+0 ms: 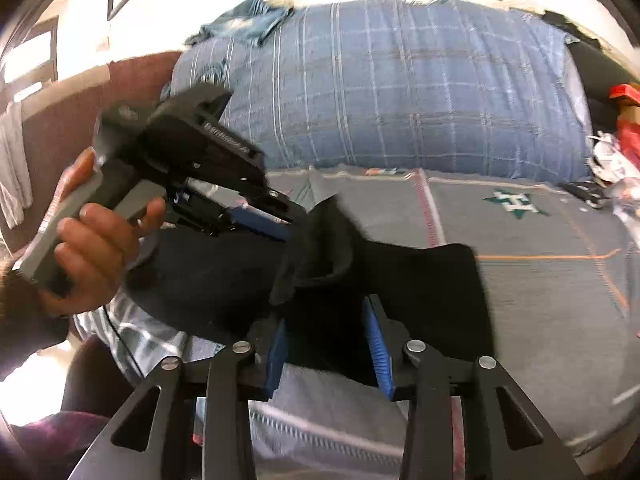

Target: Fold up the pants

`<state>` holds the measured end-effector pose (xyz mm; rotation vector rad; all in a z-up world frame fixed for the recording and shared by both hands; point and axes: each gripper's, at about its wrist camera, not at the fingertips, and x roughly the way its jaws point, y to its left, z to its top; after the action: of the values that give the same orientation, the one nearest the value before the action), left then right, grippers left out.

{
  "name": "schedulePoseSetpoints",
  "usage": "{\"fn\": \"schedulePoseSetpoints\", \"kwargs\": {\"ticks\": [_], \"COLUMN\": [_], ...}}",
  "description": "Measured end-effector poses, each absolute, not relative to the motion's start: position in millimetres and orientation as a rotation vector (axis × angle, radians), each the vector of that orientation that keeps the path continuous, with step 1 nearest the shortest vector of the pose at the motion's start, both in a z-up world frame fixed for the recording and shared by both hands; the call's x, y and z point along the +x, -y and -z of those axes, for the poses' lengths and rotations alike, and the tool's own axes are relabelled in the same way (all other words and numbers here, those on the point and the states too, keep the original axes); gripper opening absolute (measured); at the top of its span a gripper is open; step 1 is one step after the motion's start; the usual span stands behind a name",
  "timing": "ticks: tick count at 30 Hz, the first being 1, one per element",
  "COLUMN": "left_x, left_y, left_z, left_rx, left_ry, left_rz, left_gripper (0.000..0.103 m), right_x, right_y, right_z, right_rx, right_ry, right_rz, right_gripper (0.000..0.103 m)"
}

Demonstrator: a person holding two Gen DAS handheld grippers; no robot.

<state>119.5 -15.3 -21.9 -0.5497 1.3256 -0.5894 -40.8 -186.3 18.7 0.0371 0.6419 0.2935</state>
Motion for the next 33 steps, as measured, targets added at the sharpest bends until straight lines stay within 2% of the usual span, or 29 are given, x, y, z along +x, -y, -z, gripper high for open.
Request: {"fn": "schedulePoseSetpoints", "kwargs": {"ticks": [2,3,6,15,16,17,19,20,21,22,23,24,30,33], "left_x": [116,113,103,79,79,78,78,79,80,81,82,83,94,100], "left_y": [11,10,22,40,39,37,39,42,47,50,56,62,58,43], "left_z": [18,17,21,33,34,35,40,44,49,50,48,45,-24,-32], "left_rx": [-0.569,-0.575,-0.575,-0.548,-0.57,-0.582,-0.601,-0.615,-0.632,-0.64,-0.628,-0.617,-0.61,-0.583], "left_ry": [-1.31,-1.305,-1.33,-1.403,-1.4,-1.396,-1.401,-1.417,-1.436,-1.447,-1.454,-1.46,-1.275,-1.23], "left_rz": [0.59,0.598,0.646,0.713,0.725,0.726,0.704,0.702,0.71,0.71,0.716,0.726,0.797,0.758], "left_gripper": [0.043,0.045,0.054,0.055,0.06,0.071,0.076,0.076,0.074,0.055,0.019,0.009,0.011,0.011], "right_x": [-48,-51,-52,-33,-32,-27,-20,-16,-10,-5,-2,0,5,20], "right_y": [207,224,257,294,294,293,291,289,287,284,283,284,295,279], "right_z": [-24,-22,-10,38,41,46,56,61,66,70,71,69,19,19], "right_rx": [0.111,0.202,0.378,0.776,0.802,0.832,0.888,0.924,0.962,0.972,0.976,0.989,1.057,1.055], "right_ry": [-0.634,-0.644,-0.706,-0.805,-0.811,-0.819,-0.849,-0.86,-0.869,-0.889,-0.91,-0.912,-0.761,-0.774], "right_rz": [-0.276,-0.257,-0.216,-0.255,-0.265,-0.282,-0.303,-0.334,-0.374,-0.379,-0.389,-0.396,-0.499,-0.553], "right_gripper": [0.055,0.065,0.065,0.065,0.065,0.065,0.063,0.059,0.04,0.015,0.01,0.01,0.01,0.01]}}
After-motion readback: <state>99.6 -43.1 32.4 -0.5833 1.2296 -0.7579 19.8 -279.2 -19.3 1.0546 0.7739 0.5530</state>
